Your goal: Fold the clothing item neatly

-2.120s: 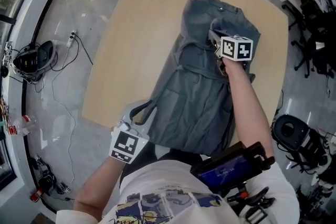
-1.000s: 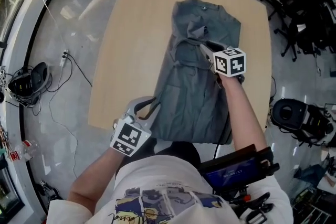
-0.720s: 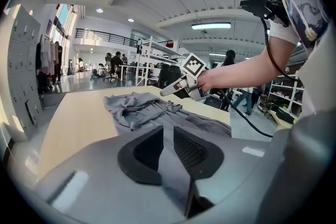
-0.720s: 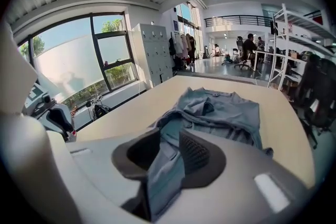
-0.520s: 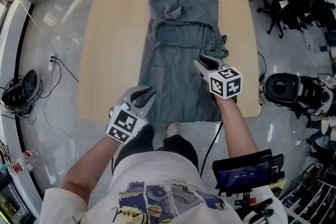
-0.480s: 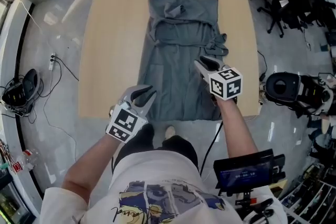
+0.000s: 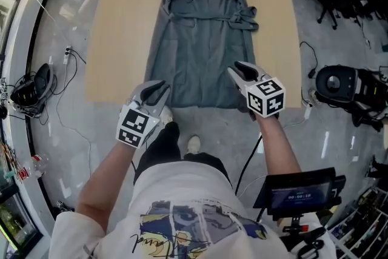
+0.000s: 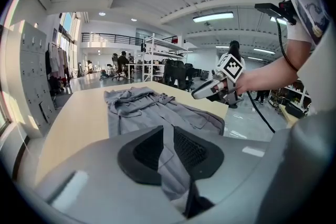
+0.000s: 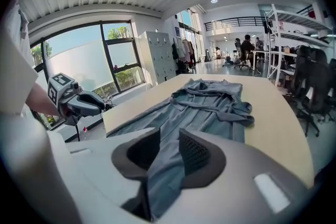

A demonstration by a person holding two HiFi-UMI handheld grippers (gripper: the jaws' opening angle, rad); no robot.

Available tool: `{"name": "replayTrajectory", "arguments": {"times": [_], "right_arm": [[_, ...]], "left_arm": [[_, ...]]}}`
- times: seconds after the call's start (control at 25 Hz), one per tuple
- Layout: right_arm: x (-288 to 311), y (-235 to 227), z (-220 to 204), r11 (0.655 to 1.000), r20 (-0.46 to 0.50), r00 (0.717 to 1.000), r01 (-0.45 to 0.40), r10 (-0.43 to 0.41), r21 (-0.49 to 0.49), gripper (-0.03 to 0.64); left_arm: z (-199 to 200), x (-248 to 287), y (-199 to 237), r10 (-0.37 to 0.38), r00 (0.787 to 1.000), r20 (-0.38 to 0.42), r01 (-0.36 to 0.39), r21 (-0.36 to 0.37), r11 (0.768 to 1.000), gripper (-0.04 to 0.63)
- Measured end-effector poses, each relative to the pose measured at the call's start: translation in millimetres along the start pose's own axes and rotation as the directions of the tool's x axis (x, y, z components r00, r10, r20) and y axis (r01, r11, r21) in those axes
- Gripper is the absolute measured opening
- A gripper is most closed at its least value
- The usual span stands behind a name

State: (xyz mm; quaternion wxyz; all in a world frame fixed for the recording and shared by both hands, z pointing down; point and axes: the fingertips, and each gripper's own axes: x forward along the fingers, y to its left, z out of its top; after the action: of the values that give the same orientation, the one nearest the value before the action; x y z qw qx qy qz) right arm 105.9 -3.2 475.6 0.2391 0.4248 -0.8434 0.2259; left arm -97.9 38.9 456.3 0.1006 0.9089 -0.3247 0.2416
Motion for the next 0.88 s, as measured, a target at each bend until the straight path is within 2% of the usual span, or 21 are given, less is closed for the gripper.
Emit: {"name": "replayTrajectory", "arguments": {"times": [0.12, 0.28, 0.4, 0.64, 0.88], "right_arm": [[-25.5, 8.3, -29.6, 1.0, -0.012, 1.0, -0.016, 0.016, -0.017, 0.101], [-54.9, 23.0, -71.3, 0.998, -0.014, 0.998, -0.053, 0.053, -0.019, 0.101], [-75.4, 36.4, -112.5, 0.997, -0.028, 0.997, -0.078, 0.078, -0.003, 0.101], [-94.2, 45.7, -203.4, 0.996, -0.1, 0.992, -0.071, 0.076, 0.054, 0.101], [-95.6, 24.2, -261.8, 0.995, -0.151, 0.988, -0.005, 0.019, 0.095, 0.108]], "left_arm": [[-16.7, -10.7, -21.2, 0.023, 0.999, -0.023, -0.024, -0.032, 0.999, 0.071], [-39.5, -28.3, -54.8, 0.022, 0.999, -0.033, -0.026, -0.143, 0.989, 0.077], [-67.2, -43.6, -75.1, 0.03, 0.998, -0.057, -0.041, -0.192, 0.981, 0.092], [-125.4, -55.0, -95.6, 0.044, 0.99, -0.134, -0.07, -0.197, 0.978, 0.12], [-172.5, -49.8, -89.2, 0.062, 0.979, -0.196, -0.106, -0.22, 0.97, 0.164]]}}
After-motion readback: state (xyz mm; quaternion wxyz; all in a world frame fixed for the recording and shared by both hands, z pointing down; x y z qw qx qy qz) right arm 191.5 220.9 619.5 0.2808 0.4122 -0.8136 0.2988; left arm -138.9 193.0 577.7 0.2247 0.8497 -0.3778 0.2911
